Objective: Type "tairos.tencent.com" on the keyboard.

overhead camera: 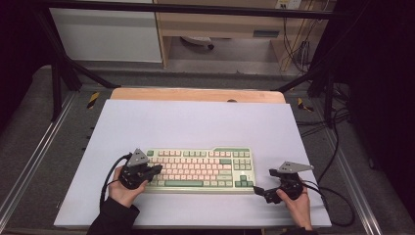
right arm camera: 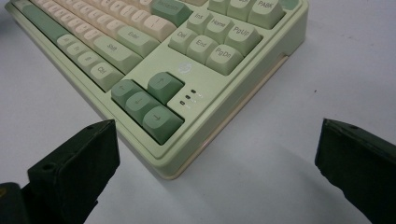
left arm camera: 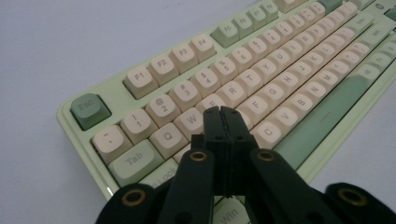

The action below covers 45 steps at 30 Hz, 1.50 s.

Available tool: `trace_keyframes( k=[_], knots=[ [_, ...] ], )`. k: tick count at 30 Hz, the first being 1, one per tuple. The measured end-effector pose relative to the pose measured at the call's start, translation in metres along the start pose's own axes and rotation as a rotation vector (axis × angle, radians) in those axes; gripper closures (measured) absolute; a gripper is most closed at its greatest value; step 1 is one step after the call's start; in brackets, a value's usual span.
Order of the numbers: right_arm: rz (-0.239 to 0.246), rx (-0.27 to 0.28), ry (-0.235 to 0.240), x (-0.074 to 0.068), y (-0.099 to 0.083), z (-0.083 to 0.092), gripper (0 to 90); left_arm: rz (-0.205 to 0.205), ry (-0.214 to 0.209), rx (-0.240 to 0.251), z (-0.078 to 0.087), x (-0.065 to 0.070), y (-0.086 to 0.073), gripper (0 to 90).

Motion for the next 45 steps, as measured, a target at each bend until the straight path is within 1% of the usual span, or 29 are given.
trace_keyframes(
  k=[6, 13, 20, 21, 27, 30, 32, 36, 40, 42, 43, 45],
  knots=[
    [0.0, 0.0, 0.0, 0.0, 0.0, 0.0, 0.4, 0.01, 0.01, -0.008, 0.0, -0.005, -0.005, 89.9],
    [0.0, 0.0, -0.001, 0.0, 0.0, 0.0, 0.4, 0.008, 0.013, -0.019, -0.003, -0.006, -0.009, 89.9],
    [0.0, -0.002, -0.001, 0.0, 0.0, 0.0, 0.4, 0.003, 0.013, -0.015, -0.003, -0.006, -0.011, 89.9],
    [0.0, -0.002, -0.001, 0.0, 0.0, 0.0, 0.4, 0.002, 0.016, -0.022, -0.004, -0.006, -0.012, 89.9],
    [-0.002, -0.003, -0.001, 0.0, 0.0, 0.0, 0.4, -0.01, 0.011, -0.012, -0.003, -0.005, -0.013, 89.9],
    [-0.008, 0.005, 0.0, 0.0, 0.002, 0.001, 0.4, -0.007, 0.006, 0.0, -0.001, -0.005, -0.011, 89.9],
    [-0.004, 0.014, 0.004, 0.0, 0.003, 0.002, 0.4, -0.009, 0.013, 0.004, 0.001, -0.005, -0.012, 89.9],
    [-0.008, 0.022, 0.013, -0.004, 0.008, 0.003, 0.3, 0.002, 0.006, 0.01, 0.003, -0.007, -0.012, 89.9],
    [0.017, 0.034, 0.027, -0.011, 0.014, 0.001, 0.3, 0.001, 0.002, 0.014, 0.007, -0.006, -0.012, 89.9],
    [0.021, 0.044, 0.048, -0.018, 0.019, -0.001, 0.3, -0.001, 0.0, 0.017, 0.008, -0.006, -0.011, 89.9],
    [0.021, 0.044, 0.048, -0.018, 0.019, -0.001, 0.3, -0.001, 0.0, 0.018, 0.009, -0.006, -0.011, 89.9],
    [0.032, 0.045, 0.049, -0.022, 0.022, -0.003, 0.3, -0.001, -0.002, 0.019, 0.01, -0.006, -0.011, 89.9]
  ],
)
Point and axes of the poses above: each handheld gripper's, and its own axes: z roughly backward along the jaws, y roughly out of its top, x roughly to its right, the point moved 3 cm from there along -z, roughly forward along the jaws, and after that the axes turned 14 degrees about x, right-handed, at the moved point
